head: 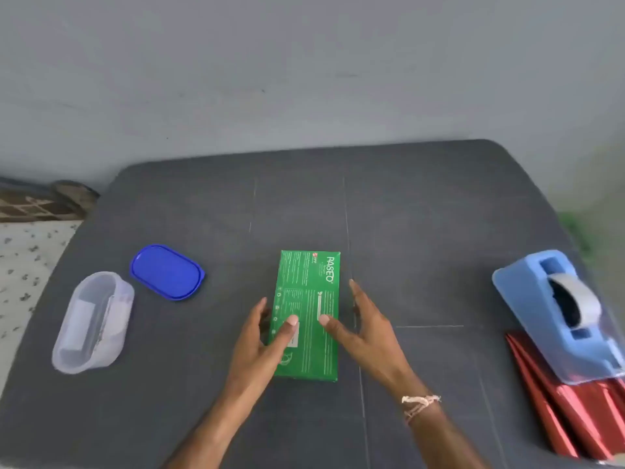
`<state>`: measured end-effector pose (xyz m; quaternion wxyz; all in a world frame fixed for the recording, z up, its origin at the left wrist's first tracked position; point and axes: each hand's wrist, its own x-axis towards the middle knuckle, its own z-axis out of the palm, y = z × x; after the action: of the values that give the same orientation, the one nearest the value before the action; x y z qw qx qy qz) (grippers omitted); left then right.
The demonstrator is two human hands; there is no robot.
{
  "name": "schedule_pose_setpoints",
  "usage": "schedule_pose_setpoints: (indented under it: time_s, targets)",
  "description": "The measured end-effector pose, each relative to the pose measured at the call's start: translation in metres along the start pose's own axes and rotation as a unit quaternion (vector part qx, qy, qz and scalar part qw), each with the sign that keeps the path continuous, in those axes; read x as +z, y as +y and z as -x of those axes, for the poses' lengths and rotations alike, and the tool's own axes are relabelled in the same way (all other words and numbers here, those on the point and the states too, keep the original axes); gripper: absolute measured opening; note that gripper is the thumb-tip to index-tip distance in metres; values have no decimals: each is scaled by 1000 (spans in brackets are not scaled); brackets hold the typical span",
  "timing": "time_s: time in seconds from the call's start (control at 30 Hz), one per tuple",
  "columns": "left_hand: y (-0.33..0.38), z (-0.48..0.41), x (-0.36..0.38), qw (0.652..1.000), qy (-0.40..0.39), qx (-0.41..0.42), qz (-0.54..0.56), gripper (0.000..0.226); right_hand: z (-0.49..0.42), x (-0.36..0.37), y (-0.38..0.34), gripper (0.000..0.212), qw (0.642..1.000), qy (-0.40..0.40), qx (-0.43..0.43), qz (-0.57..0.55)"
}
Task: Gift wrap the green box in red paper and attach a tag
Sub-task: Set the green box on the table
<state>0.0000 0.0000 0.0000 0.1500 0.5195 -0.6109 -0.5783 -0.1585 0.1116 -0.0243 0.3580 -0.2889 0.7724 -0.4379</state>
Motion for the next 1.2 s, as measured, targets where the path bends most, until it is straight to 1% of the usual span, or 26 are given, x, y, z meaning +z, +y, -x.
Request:
schedule_pose_setpoints:
  time_s: [0.03,0.07,0.1,0.13,0.2,0.23,0.27,0.37,0.4,0.5,0.6,0.77,0.9,0.97,1.07,1.2]
  targets:
    - [-8,-7,4,999,-22,18,28,62,-4,6,4,92,1000,0,-20,-18]
    - [-12,-10,7,998,-43,22,29,53,-6,11,6,79,999,2,-32,-21]
    - [-16,-17,8,997,-57,31,29,46,-11,16,10,65,998,3,-54,-29]
    - [-19,-22,7,997,-61,29,33,43,-14,17,11,54,998,2,-52,-36]
    - [-27,-26,7,994,-80,49,51,41,-15,25,19,43,996,13,-69,-47]
    - [-30,-26,5,992,-91,68,58,40,-17,28,24,41,995,20,-85,-51]
    - [-33,-28,3,990,-100,77,60,38,-19,30,26,42,995,22,-90,-40]
    - [-39,-34,-3,985,-116,109,69,30,-24,35,28,55,995,30,-96,-25]
    - [-42,-37,-4,983,-125,116,70,28,-24,37,28,54,995,32,-94,-25]
    - [-56,-35,-20,974,-140,148,96,26,-9,52,19,37,994,35,-89,-61]
    - [-67,-20,-43,973,-123,149,123,26,13,73,4,35,994,5,-64,-84]
    - [-85,-7,-77,976,-92,164,113,25,13,98,-5,42,994,-63,-70,-62]
    - [-96,-2,-110,980,-30,158,115,28,1,123,-21,50,982,-161,-89,-34]
    - [-100,3,-129,981,-12,156,114,29,3,138,-26,54,977,-185,-90,-53]
    - [-105,10,-151,985,4,145,95,32,12,160,-25,57,974,-192,-84,-85]
    - [-122,19,-171,983,31,154,94,33,26,189,-17,55,970,-185,-115,-106]
